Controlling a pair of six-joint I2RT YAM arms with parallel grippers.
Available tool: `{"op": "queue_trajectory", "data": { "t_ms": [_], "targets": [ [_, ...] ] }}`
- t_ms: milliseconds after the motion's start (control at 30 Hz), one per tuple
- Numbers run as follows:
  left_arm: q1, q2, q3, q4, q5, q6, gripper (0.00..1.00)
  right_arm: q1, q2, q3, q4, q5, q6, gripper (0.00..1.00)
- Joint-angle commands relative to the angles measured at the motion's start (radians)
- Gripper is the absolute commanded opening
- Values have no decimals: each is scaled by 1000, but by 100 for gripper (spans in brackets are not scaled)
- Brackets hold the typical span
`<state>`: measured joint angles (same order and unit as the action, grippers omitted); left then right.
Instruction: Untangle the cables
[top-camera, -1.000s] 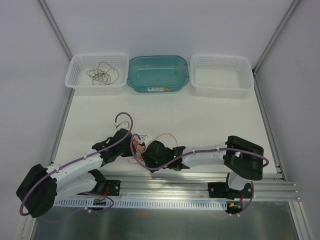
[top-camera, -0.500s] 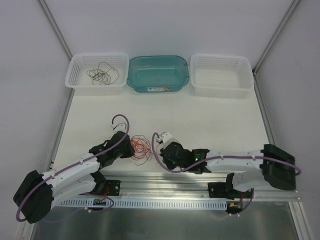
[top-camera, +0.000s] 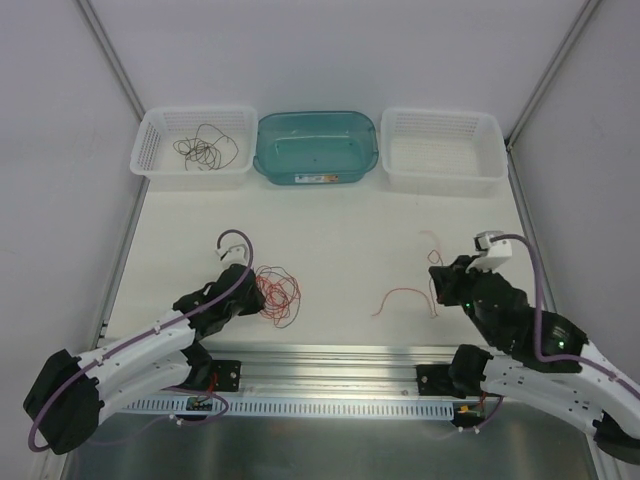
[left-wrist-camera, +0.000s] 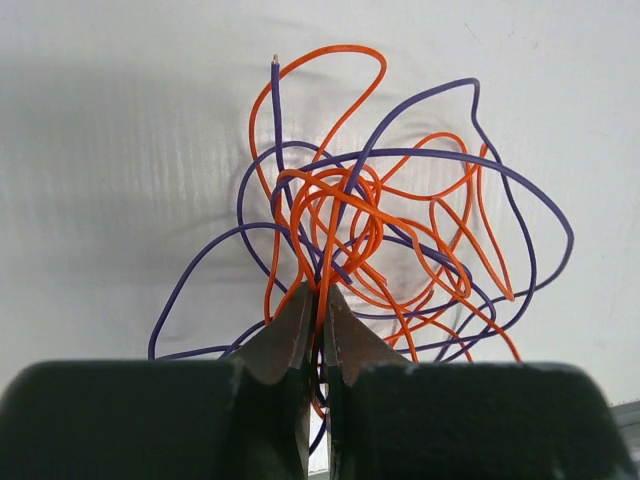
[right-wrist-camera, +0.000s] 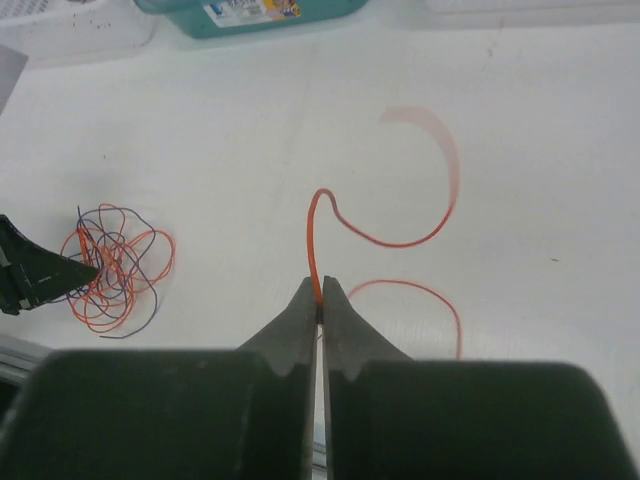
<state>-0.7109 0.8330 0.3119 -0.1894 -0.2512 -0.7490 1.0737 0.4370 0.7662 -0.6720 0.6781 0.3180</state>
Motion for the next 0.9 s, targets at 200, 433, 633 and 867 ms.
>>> {"op": "queue_trajectory", "data": {
  "t_ms": [200,433,633,867],
  "targets": [
    [31,-44,44,-67,-43,22,0,-14,114,217,-215,72,-17,1],
    [31,-26,82,-79,64,69,4,-32,310,163,-17,-49,-42,1],
    [31,-11,125,-111,142,111,37,-75,498,194,54,-156,-62,1],
    [31,-54,231,-179,196,181,70,-181,577,327,31,-216,-131,1]
  ]
}}
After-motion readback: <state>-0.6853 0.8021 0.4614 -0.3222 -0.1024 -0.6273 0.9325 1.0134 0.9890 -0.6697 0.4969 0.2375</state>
